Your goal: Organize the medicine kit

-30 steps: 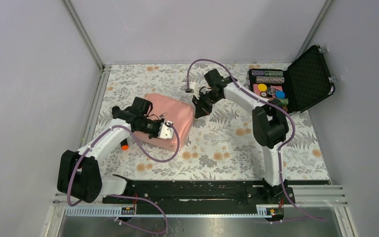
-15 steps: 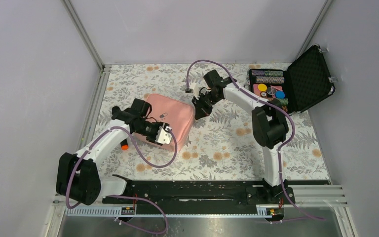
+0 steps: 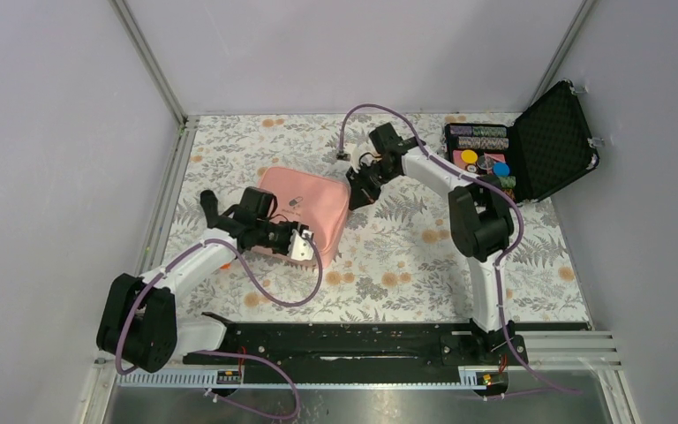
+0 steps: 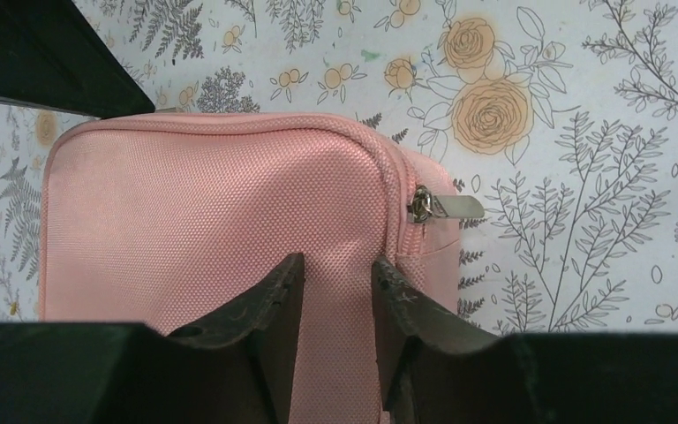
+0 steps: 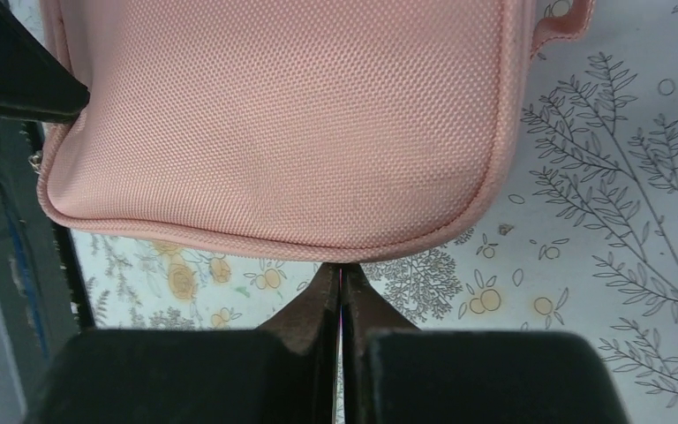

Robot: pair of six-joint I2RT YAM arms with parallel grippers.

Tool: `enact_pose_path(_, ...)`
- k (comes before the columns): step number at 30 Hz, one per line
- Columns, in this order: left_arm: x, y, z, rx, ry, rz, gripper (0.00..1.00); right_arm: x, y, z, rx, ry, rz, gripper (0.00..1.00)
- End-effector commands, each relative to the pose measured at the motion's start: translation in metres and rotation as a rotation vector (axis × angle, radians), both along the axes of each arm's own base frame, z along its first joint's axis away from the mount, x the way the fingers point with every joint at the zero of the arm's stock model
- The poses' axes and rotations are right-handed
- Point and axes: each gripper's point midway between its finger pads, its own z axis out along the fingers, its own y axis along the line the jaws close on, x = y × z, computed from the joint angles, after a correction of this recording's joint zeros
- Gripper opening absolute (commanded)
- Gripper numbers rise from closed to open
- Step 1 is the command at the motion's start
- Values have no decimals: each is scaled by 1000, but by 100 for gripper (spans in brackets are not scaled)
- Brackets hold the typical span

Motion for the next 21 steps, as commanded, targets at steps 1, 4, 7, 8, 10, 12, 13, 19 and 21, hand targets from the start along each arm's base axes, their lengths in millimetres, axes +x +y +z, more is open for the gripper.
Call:
enact_pose_path(1, 26, 0, -34, 60, -54, 94, 31, -76, 17, 10, 25, 47, 182, 0)
enact_pose_path(4, 42, -6, -31, 18, -75, 178, 24, -111, 16, 7, 11, -12, 282, 0)
enact_pose_path(7, 63, -7, -23, -26, -111, 273, 11, -135, 6, 0, -36, -29, 347, 0)
enact_pose_path(8, 68, -8, -20, -38, -118, 299, 6, -140, 2, -2, -51, -28, 363, 0)
enact_pose_path(10, 75, -8, -16, -55, -118, 332, 0, -148, -4, -6, -74, -15, 383, 0)
enact_pose_path(12, 80, -10, -12, -76, -111, 359, 0, -155, -6, -7, -65, 3, 391, 0)
enact_pose_path(13, 83, -11, -12, -80, -111, 371, 0, -161, -2, -5, -48, 22, 392, 0)
enact_pose_path(19, 95, -10, -5, -132, -162, 433, 0, -184, 37, 22, 161, 170, 299, 0)
enact_pose_path(21, 94, -9, -7, -132, -164, 437, 0, -181, 51, 31, 235, 213, 236, 0)
